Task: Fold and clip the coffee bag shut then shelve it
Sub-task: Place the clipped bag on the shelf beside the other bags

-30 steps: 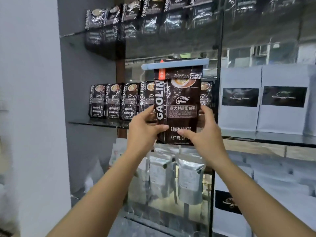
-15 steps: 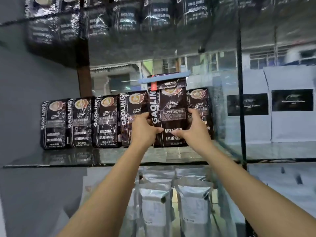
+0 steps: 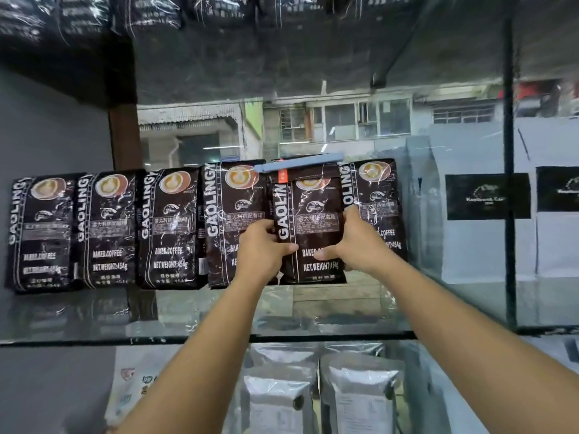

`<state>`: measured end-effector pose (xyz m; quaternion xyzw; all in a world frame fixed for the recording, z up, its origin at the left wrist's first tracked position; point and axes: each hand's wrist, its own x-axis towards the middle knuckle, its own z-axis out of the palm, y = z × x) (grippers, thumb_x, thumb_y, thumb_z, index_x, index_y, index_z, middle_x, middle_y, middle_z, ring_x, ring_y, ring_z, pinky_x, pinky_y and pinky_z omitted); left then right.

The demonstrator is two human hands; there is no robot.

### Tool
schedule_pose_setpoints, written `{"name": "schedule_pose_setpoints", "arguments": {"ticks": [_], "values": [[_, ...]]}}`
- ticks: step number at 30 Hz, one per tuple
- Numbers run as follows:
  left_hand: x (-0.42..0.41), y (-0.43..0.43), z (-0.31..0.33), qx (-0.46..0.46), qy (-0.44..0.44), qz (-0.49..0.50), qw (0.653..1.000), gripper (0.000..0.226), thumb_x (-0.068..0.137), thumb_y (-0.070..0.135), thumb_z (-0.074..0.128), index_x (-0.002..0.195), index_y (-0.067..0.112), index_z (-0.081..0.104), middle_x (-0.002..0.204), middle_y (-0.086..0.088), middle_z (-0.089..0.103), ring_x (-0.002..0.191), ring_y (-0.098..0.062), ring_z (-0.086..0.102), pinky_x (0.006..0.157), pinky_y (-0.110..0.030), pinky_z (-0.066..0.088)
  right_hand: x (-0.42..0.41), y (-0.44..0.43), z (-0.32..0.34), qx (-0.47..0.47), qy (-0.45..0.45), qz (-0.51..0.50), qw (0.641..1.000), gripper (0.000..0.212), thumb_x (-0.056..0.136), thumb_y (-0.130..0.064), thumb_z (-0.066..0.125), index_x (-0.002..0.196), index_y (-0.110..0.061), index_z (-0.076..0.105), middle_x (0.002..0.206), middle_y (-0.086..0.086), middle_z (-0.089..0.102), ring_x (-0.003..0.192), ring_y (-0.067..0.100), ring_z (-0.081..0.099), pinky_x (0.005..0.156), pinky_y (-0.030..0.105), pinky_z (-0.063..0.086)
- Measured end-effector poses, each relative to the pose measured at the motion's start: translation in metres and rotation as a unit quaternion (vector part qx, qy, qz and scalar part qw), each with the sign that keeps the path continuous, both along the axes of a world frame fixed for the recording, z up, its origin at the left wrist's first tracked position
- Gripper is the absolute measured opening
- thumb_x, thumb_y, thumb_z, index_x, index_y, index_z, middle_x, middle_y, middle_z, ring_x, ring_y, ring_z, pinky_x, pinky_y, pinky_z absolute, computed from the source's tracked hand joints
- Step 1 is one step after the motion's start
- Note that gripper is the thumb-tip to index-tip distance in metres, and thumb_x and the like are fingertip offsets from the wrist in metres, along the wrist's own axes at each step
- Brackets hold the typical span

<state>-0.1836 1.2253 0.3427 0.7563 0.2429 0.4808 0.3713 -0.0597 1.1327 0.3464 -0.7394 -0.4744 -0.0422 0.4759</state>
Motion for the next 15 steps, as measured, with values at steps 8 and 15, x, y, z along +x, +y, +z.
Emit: {"name": "schedule_pose_setpoints", "arguments": {"ticks": [8, 15], "values": [[-0.0022, 0.0065, 0.0000, 0.033, 0.009, 0.013, 0.999, 0.051, 0.066, 0.002, 0.077, 0.058, 0.034, 0.038, 0.063, 0.004, 0.054, 0.080, -0.031, 0.064, 0.076, -0.050, 0.055, -0.0058, -0.0060, 0.0019, -0.017, 0.000, 0.002, 1.000, 0.075, 0.063, -0.018, 0.081, 0.118, -0.016, 0.030, 0.117, 0.009, 0.056, 0.095, 0.028, 0.059, 0.066, 0.045, 0.060], [-0.0052, 0.0039, -0.0041, 0.058, 0.026, 0.001, 0.998, 0.053, 0.073, 0.009, 0.073, 0.119, 0.000, 0.049, 0.078, -0.001, 0.062, 0.083, -0.028, 0.061, 0.081, -0.049, 0.054, -0.0075, -0.0065, -0.0025, -0.014, -0.002, 0.005, 1.000, 0.075, 0.066, -0.021, 0.078, 0.121, -0.017, 0.027, 0.121, 0.009, 0.055, 0.094, 0.027, 0.059, 0.066, 0.046, 0.060]]}}
